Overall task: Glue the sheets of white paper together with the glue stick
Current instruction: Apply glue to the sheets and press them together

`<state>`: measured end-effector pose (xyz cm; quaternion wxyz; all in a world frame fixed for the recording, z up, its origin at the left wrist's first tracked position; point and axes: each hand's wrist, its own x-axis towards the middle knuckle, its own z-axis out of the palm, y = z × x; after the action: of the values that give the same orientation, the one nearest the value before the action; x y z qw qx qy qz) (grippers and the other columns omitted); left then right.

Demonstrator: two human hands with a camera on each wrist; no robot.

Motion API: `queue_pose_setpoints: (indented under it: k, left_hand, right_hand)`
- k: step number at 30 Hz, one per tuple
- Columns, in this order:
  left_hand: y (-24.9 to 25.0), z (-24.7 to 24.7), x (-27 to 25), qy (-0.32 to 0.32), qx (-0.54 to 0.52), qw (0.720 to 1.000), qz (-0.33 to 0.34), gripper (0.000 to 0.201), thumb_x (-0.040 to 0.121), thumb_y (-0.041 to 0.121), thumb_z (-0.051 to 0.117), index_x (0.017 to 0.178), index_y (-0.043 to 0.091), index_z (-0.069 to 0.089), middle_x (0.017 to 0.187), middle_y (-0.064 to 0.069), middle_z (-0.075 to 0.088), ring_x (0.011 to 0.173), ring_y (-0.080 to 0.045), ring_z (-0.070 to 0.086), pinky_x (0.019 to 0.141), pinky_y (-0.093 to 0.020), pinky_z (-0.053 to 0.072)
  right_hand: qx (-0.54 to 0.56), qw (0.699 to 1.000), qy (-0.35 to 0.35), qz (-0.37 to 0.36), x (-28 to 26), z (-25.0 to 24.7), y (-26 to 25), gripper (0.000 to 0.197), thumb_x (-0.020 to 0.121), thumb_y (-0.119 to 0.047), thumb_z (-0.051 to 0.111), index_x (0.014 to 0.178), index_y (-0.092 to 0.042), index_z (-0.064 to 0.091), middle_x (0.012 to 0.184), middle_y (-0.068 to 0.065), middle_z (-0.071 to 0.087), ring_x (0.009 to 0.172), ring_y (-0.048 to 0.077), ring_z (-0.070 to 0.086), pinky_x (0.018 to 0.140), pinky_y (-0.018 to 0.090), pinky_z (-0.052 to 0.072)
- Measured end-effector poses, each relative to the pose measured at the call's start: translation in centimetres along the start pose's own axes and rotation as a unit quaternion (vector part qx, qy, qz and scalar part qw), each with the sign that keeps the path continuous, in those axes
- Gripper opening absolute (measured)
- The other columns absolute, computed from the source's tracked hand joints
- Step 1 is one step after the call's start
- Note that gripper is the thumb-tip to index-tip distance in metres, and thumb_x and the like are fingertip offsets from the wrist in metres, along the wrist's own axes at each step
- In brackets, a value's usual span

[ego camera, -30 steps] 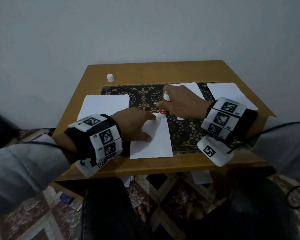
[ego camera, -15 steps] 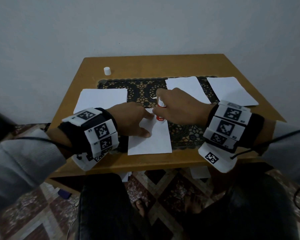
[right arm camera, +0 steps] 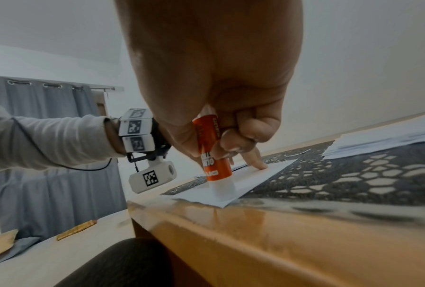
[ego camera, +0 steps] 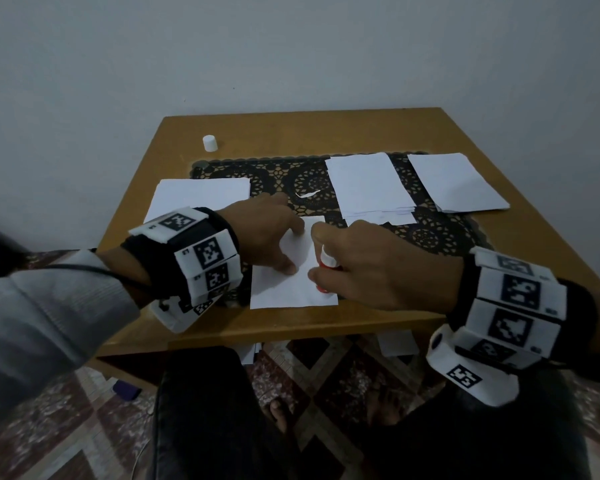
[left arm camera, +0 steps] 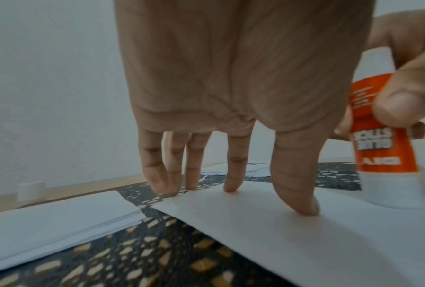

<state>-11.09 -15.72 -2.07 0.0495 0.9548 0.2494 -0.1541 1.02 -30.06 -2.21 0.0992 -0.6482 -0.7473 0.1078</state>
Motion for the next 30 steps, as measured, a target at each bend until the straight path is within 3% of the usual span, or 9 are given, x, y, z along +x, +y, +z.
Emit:
queue_pose_setpoints:
  k: [3,5,9,12,16,19,22,25,30]
  left_hand:
    - [0.0,-0.1,0.5,0.001,-0.021,1.0,-0.005,0.059,0.073,0.053,0.073,0.122,0.03,0.05,0.122,-0.002,0.047,0.111,-0.021,0.046,0.093,-0.037,0.043]
    - [0.0,-0.3,0.8,-0.001,-0.017,1.0,-0.007,0.06,0.071,0.053,0.074,0.121,0.03,0.049,0.121,-0.001,0.048,0.11,-0.019,0.046,0.09,-0.035,0.042]
    - [0.1,-0.7,1.3,-0.02,-0.025,0.999,-0.032,0.084,0.066,0.052,0.079,0.135,0.029,0.036,0.13,-0.003,0.043,0.114,-0.022,0.045,0.093,-0.039,0.044]
    - [-0.4,-1.0,1.7,-0.036,-0.016,0.997,-0.059,0.093,0.061,0.059,0.079,0.134,0.026,0.034,0.131,-0.003,0.044,0.117,-0.024,0.042,0.098,-0.044,0.042]
    - [-0.9,-1.2,2.1,-0.055,-0.065,0.993,-0.077,0.072,0.064,0.05,0.082,0.117,0.023,0.041,0.114,-0.001,0.051,0.102,-0.021,0.047,0.088,-0.037,0.045]
    - [-1.5,-1.2,2.3,-0.015,-0.11,0.992,-0.065,0.045,0.07,0.036,0.082,0.093,0.023,0.045,0.094,0.001,0.052,0.086,-0.019,0.049,0.07,-0.029,0.04]
    - [-2.3,-1.3,2.0,0.027,-0.17,0.984,-0.045,0.037,0.072,0.018,0.081,0.08,0.023,0.045,0.082,0.0,0.056,0.075,-0.02,0.052,0.061,-0.028,0.04]
    - [-2.8,-1.1,1.3,0.043,-0.182,0.982,-0.036,0.039,0.075,0.026,0.079,0.097,0.02,0.047,0.087,0.002,0.055,0.079,-0.018,0.052,0.063,-0.027,0.04]
    - [-2.1,-0.3,0.9,0.01,-0.12,0.992,-0.049,0.069,0.071,0.048,0.078,0.122,0.017,0.042,0.105,-0.001,0.05,0.095,-0.02,0.05,0.077,-0.03,0.04]
  right_hand:
    - [-0.001,1.0,0.0,-0.006,-0.5,0.0,0.0,0.023,0.095,-0.041,0.05,0.102,-0.025,0.035,0.078,-0.002,0.054,0.068,0.014,0.049,0.054,0.026,0.034]
    - [0.028,1.0,-0.007,-0.01,-0.7,-0.4,0.1,0.024,0.094,-0.038,0.055,0.093,-0.021,0.037,0.075,-0.003,0.056,0.065,0.013,0.05,0.054,0.023,0.035]
    - [0.133,0.99,0.017,-0.046,-1.3,-1.7,0.6,0.023,0.09,-0.023,0.066,0.085,-0.003,0.056,0.072,0.009,0.062,0.061,0.019,0.055,0.058,0.031,0.043]
    - [0.178,0.983,0.032,0.026,-1.2,-3.4,1.7,0.021,0.09,-0.023,0.066,0.085,-0.005,0.058,0.067,0.006,0.063,0.053,0.011,0.056,0.049,0.026,0.044]
    - [0.202,0.975,0.056,0.079,-0.9,-5.0,3.3,0.021,0.091,-0.028,0.063,0.083,-0.009,0.057,0.057,0.006,0.065,0.045,0.013,0.058,0.047,0.022,0.048]
    - [0.191,0.975,0.069,0.088,-0.9,-5.0,3.8,0.022,0.092,-0.03,0.061,0.082,-0.012,0.056,0.058,0.007,0.066,0.046,0.018,0.06,0.049,0.024,0.05]
    - [0.187,0.975,0.07,0.095,-1.0,-4.9,3.9,0.022,0.093,-0.03,0.061,0.082,-0.012,0.055,0.058,0.007,0.066,0.046,0.018,0.059,0.048,0.02,0.048]
    - [0.179,0.976,0.072,0.102,-0.8,-4.7,4.0,0.023,0.093,-0.03,0.061,0.084,-0.01,0.055,0.058,0.006,0.066,0.045,0.016,0.059,0.05,0.023,0.049]
    - [0.185,0.974,0.071,0.109,-0.3,-4.2,4.0,0.023,0.093,-0.03,0.061,0.086,-0.009,0.056,0.058,0.006,0.066,0.045,0.014,0.059,0.048,0.022,0.049]
